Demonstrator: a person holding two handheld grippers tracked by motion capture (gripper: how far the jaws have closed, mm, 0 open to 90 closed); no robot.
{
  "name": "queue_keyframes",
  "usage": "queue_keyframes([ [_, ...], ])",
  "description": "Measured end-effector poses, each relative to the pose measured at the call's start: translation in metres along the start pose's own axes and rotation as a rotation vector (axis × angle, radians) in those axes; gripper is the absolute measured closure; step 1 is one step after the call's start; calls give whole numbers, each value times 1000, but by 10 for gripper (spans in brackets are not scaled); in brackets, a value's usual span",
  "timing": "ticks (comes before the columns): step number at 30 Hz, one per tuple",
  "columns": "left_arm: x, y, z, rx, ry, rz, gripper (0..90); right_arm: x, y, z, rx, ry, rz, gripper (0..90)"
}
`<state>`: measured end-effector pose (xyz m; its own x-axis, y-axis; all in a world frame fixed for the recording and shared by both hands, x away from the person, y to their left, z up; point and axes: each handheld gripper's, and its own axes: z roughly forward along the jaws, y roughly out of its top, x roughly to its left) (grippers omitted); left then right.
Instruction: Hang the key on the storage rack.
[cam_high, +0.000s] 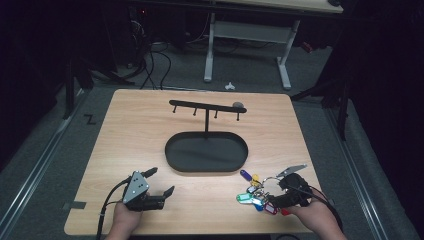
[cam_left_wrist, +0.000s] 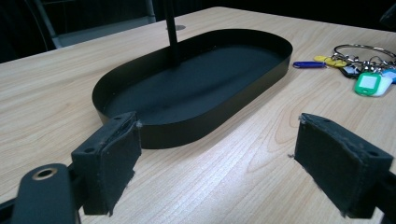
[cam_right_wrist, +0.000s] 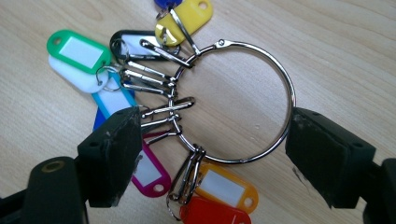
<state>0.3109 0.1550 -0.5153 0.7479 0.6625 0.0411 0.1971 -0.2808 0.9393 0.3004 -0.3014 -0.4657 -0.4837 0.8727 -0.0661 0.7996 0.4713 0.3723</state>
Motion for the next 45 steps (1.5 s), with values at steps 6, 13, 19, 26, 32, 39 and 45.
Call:
queue_keyframes([
  [6,1,0,-2,-1,2,-2,150,-2,10,2,87,-27,-99,187],
  [13,1,-1,-3,0,-2,1,150,-5,23,3,152,-17,-208,229],
  [19,-1,-2,-4,10,-7,12,150,-9,42,6,166,-14,-295,279],
  [26,2,-6,-17,9,10,5,150,-20,60,27,237,-7,-333,517],
  [32,4,-11,-32,12,26,-10,150,-29,69,45,282,-8,-361,574],
  [39,5,-17,-48,19,55,-16,150,-35,76,56,303,58,-354,637],
  [45,5,-19,-51,21,61,-20,150,-42,78,57,353,113,-252,858],
])
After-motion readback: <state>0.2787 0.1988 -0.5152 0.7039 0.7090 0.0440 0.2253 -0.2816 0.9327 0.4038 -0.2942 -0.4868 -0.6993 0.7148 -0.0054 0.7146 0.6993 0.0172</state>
